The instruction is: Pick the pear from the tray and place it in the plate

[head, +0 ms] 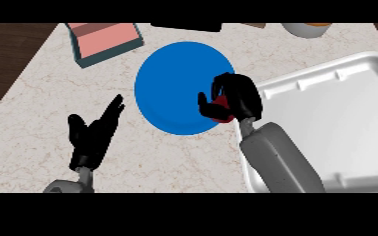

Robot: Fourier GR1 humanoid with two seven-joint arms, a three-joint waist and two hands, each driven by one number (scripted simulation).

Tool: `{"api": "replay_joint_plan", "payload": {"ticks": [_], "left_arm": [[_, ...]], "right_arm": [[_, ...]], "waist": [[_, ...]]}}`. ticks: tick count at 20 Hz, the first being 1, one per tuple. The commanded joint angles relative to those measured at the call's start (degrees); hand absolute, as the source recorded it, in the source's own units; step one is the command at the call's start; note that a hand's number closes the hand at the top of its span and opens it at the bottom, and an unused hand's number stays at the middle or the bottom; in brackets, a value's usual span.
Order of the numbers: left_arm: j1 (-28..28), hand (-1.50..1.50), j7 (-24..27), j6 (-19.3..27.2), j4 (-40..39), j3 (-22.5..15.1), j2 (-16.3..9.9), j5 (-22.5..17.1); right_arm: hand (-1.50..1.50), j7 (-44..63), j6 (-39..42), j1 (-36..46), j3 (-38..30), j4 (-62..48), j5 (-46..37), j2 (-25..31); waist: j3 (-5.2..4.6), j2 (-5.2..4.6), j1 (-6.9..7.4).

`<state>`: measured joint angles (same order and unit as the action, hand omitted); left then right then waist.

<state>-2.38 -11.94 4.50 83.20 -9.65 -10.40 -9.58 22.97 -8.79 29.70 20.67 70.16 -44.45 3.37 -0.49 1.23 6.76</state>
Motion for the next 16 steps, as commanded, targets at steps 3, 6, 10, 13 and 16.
{"api": "replay_joint_plan", "payload": {"ticks": [3,6,10,13,16], "left_arm": [[-0.5,0.0,-1.6,-1.1,-1.8,-1.7,0.8,0.0],[-0.5,0.0,-1.5,-0.9,-2.4,-2.3,1.4,0.3],[-1.6,0.0,-1.7,-0.9,-2.5,-2.0,1.4,0.3],[-1.8,0.0,-2.4,-0.9,-2.3,-1.5,1.1,0.1],[-2.1,0.0,-2.4,-0.3,-2.2,-1.7,2.0,0.2]], "right_arm": [[1.5,14.6,-11.0,8.6,9.3,3.6,-7.6,-3.3],[1.5,23.1,-15.9,11.3,11.7,5.1,-10.0,-3.3],[1.5,35.2,-23.3,13.8,14.5,5.2,-13.4,-3.4],[1.5,43.2,-27.6,15.5,17.0,5.4,-16.1,-3.4],[1.5,48.7,-31.9,17.4,18.2,5.1,-18.6,-3.4]], "waist": [[-0.05,0.0,1.65],[-0.01,0.25,1.23],[0.12,-0.23,0.74],[0.22,-0.44,0.51],[0.27,-0.91,0.49]]}}
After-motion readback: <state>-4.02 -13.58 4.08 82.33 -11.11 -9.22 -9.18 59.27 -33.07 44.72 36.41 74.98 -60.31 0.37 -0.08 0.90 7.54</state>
